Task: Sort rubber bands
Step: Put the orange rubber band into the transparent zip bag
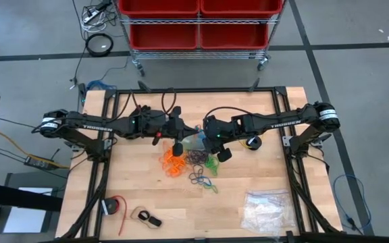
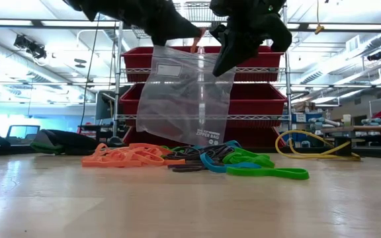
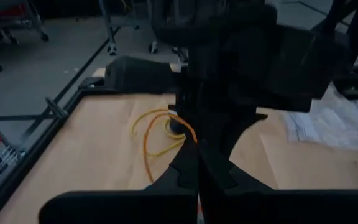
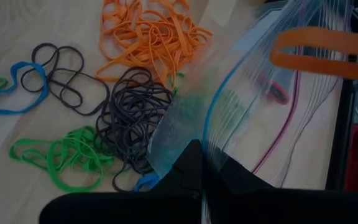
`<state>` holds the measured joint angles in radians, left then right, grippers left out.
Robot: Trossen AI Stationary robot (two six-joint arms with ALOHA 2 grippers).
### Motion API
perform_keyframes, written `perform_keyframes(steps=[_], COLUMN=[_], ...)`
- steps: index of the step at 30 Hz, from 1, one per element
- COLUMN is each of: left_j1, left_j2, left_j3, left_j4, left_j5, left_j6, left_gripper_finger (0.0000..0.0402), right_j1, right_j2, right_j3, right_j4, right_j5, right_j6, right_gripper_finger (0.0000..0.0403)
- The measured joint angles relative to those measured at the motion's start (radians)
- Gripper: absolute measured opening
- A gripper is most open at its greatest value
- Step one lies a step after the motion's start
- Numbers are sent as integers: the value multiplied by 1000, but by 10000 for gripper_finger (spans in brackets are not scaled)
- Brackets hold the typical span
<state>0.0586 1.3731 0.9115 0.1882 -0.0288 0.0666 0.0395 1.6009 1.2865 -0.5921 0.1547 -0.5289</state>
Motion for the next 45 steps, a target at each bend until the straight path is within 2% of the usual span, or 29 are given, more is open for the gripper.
perform_keyframes(steps=[5,10,15,25,28,34,45], left_j1=[-1,0,0,-8,-17,-51,-105], left_j2=[0,0,0,1,1,1,1], left_j3=[0,0,0,0,0,0,-1], left_j4=[-62,-87,-96,-37,-20,-67,-164], left_j5=[-19,-143,-220,-222,-178,-117,-107], left_j6=[5,19,59,85,87,87,91], left_gripper_finger=[2,2,2,2,2,2,2], right_j1=[0,0,0,0,0,0,0], right_j2=[0,0,0,0,0,0,0], right_j3=[0,0,0,0,0,0,0], right_j4=[0,3,7,7,7,7,8], right_j5=[0,0,0,-1,-1,-18,-20], right_j6=[2,2,2,2,2,3,3], right_gripper_finger=[0,0,0,0,0,0,0])
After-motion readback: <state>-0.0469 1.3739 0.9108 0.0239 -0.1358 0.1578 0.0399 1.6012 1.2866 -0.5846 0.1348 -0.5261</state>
